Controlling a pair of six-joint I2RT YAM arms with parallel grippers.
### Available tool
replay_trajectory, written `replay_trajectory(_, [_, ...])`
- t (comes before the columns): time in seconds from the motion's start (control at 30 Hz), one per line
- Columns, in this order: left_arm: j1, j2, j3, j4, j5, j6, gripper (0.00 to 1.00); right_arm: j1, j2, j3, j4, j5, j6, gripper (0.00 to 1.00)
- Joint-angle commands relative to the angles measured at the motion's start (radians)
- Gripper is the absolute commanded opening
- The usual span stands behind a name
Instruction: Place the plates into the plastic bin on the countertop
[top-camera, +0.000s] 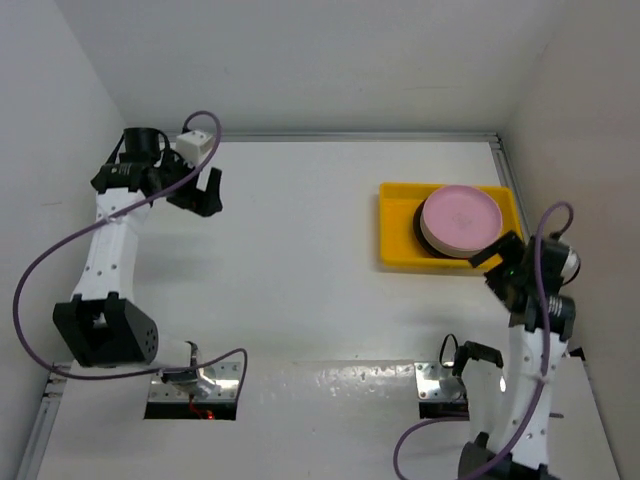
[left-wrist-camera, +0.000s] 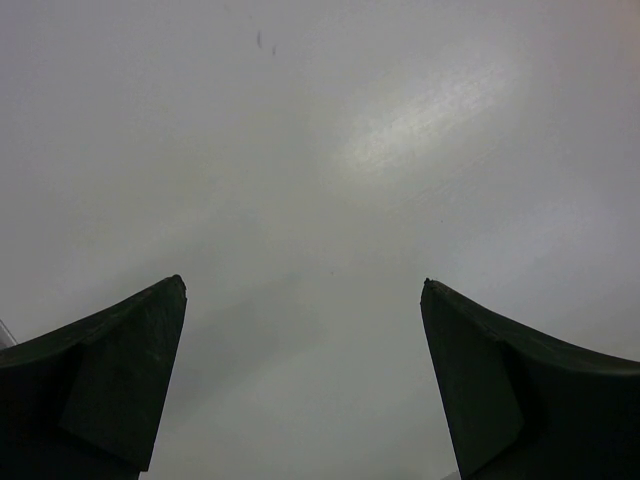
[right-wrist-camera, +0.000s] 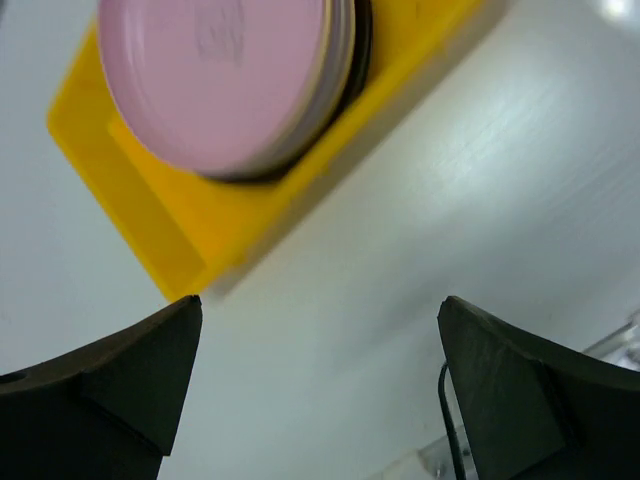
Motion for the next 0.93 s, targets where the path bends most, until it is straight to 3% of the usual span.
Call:
replay_trajectory(0.0, [0.011,-0.115,-0.144,0.004,-0.063,0.051,1.0,-0.001,-0.142,-0.168,-0.147,-0.217,0.112,1.0])
replay_trajectory(0.1, [0.011,-0.216,-0.288,0.034,-0.119,0.062,1.0,0.001,-0.345,-0.291,-0.181,-0.279,0.114,1.0])
replay_trajectory(0.4, [0.001,-0.402,-0.512,0.045,-0.229,0.083,1.0,0.028,-0.4,-0.277,-0.304,-0.27,0.075,1.0])
replay_trajectory(0.9, [-0.008,-0.411,-0.512,0.054,-0.229,0.083,1.0,0.053,-0.417,-0.241,-0.304,-0.241,-0.004,1.0])
